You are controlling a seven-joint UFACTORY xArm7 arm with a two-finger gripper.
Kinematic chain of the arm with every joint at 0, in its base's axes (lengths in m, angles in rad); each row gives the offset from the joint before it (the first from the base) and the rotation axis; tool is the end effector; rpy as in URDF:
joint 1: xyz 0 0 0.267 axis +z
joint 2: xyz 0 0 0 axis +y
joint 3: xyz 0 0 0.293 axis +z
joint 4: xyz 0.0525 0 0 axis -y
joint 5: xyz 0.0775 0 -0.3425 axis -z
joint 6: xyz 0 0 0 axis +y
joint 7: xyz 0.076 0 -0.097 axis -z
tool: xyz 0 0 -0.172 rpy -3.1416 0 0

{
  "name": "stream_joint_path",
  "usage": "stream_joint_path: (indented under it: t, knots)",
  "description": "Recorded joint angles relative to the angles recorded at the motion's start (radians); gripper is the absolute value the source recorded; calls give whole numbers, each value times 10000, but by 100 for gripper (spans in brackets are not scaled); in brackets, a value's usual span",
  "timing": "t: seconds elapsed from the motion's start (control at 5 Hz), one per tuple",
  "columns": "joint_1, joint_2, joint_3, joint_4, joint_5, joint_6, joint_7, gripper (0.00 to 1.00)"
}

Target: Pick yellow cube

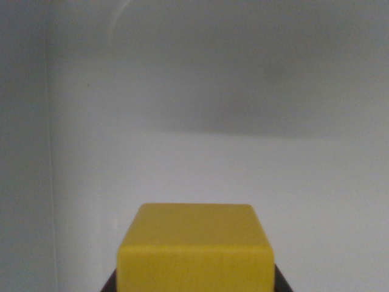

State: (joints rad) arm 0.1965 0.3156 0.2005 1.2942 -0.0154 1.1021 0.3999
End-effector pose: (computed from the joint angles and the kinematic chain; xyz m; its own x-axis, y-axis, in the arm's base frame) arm 0.4715 0.1981 0.1292 0.9920 -0.0012 -0.1266 -0.0011 -1.0000 0.0003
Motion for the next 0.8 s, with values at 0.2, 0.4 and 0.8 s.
stream_joint_path:
  t: [0.2,0.4,0.8]
  knots:
    - [-13,-193,15,283,42,473,-12,100]
    - [-13,-193,15,283,42,473,-12,100]
    - [-26,-387,31,567,84,947,-23,100]
